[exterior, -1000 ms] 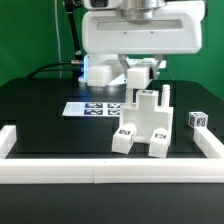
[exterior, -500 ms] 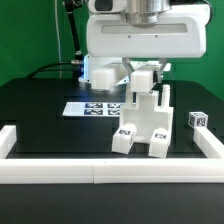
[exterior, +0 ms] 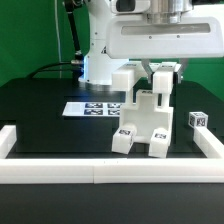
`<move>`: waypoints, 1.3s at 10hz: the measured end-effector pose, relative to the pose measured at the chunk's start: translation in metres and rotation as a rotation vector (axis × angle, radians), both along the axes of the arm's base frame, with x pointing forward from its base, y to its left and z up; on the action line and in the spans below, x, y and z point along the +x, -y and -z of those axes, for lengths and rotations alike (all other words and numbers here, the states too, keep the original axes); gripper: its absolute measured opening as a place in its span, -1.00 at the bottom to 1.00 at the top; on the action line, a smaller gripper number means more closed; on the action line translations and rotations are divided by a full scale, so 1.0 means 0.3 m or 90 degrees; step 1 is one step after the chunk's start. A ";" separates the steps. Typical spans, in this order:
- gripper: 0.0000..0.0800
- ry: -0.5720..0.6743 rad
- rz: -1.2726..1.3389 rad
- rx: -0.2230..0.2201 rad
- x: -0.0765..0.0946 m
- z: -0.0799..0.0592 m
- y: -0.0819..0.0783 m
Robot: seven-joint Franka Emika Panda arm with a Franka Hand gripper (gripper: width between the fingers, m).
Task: Assemble chair
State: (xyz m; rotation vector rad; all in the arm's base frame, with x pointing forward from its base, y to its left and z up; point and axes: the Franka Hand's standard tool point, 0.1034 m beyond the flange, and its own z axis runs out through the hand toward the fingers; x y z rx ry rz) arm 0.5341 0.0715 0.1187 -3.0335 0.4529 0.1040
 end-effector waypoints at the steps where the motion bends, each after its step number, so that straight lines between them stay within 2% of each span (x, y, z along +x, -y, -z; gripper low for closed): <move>1: -0.28 0.000 0.000 0.000 0.000 0.001 0.000; 7: -0.28 0.003 0.001 -0.003 -0.007 0.019 0.004; 13: -0.28 0.003 -0.002 -0.011 -0.014 0.076 0.012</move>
Offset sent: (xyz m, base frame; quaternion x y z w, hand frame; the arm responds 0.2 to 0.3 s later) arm -0.0098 -0.0020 -0.0036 -0.0108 0.0107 0.0058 0.9999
